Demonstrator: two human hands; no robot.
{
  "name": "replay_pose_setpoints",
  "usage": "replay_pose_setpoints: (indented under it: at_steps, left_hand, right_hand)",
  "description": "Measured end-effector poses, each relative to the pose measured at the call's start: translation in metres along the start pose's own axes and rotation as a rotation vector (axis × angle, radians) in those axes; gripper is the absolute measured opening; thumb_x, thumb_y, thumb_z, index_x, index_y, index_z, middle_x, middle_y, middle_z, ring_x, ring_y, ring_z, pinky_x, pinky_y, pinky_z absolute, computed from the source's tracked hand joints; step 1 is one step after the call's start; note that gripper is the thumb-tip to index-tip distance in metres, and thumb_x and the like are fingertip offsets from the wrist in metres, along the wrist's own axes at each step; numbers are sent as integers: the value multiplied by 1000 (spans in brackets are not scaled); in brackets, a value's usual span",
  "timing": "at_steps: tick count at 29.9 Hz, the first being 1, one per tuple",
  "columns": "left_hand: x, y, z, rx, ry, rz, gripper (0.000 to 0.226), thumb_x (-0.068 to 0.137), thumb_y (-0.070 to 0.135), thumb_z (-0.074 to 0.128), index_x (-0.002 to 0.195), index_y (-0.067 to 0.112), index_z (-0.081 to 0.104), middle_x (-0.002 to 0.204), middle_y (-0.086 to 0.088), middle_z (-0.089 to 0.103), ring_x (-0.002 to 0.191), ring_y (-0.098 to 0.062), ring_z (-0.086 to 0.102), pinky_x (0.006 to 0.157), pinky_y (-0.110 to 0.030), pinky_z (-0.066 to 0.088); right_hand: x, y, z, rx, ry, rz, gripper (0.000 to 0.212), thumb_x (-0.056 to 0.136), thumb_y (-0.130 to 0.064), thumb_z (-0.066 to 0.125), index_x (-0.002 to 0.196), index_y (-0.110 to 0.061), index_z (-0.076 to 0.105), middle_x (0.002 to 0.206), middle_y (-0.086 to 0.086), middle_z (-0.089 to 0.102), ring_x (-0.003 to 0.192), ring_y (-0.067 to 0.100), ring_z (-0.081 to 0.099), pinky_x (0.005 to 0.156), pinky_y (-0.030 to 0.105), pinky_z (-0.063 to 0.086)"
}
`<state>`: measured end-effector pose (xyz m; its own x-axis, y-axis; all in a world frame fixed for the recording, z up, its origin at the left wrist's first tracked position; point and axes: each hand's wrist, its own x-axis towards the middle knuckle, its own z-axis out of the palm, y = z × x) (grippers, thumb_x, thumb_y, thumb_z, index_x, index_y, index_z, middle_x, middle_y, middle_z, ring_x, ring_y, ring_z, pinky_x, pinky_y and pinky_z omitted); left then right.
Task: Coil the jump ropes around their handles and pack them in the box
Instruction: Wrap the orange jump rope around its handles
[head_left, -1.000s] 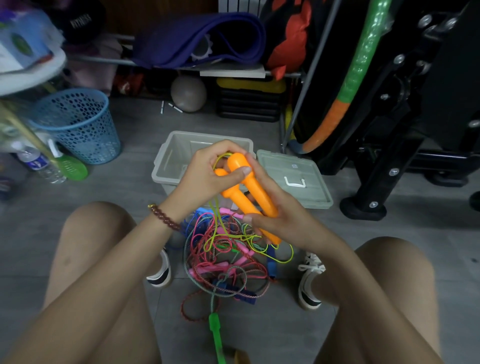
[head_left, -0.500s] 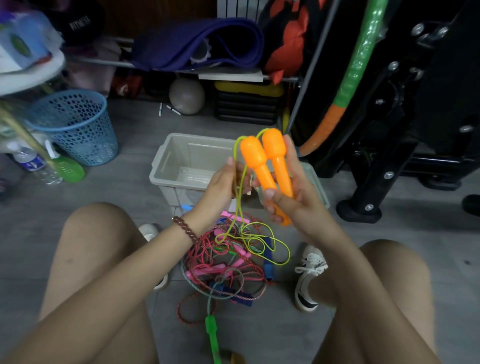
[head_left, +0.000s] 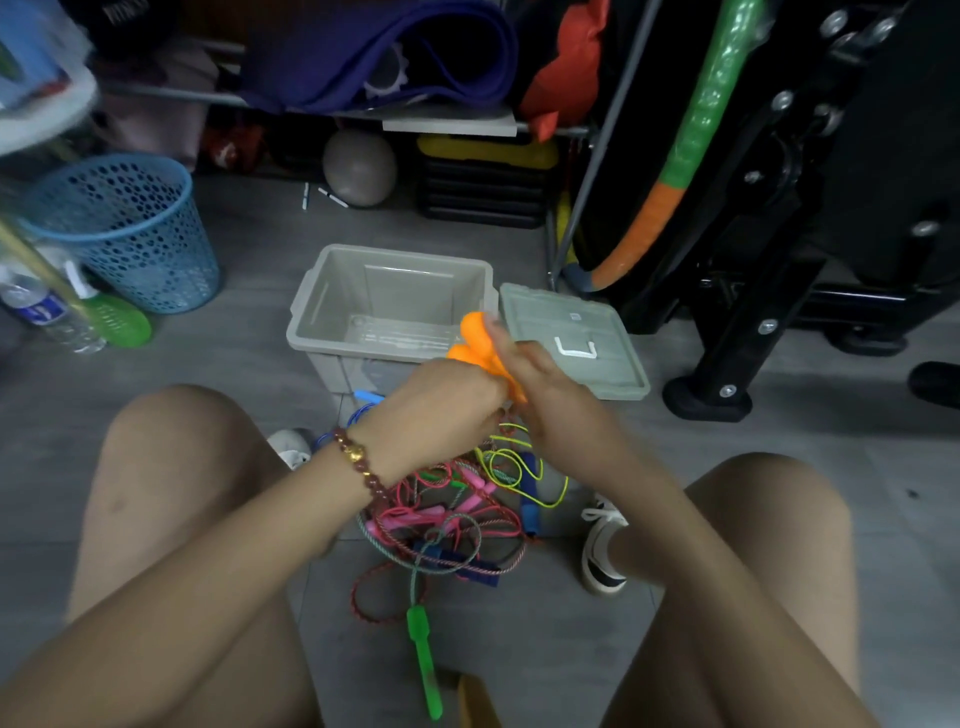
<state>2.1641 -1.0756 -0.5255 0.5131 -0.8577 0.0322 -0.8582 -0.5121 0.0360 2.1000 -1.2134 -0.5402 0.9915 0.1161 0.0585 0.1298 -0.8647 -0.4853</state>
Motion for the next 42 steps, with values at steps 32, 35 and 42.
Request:
replay_pose_setpoints:
  at_steps: [32,35,42]
  left_hand:
    - [-10,-30,-17,-481,125,32,45,48,59,80,64,26,54,51,24,52,53,5,47,53,-17,31]
    - [-4,-36,-14,-632,67,-53,50,42,64,77,60,25,51,49,12,50,48,-3,41,50,-23,31]
    - [12,-50,-15,-1324,-188,85,51,76,56,61,90,8,55,72,12,60,65,-10,53,57,-15,41]
  right_hand:
    - [-10,1,-26,168,-568,18,53,86,-24,62,130,-28,33,117,5,52,102,21,53,89,44,44]
    - [-11,3,-34,288,-573,-23,43,82,-29,60,116,-37,34,101,-4,51,87,12,52,78,35,45]
    - [-22,10,-63,833,-607,-23,38,87,0,59,117,-19,46,83,-9,59,67,18,48,57,28,42]
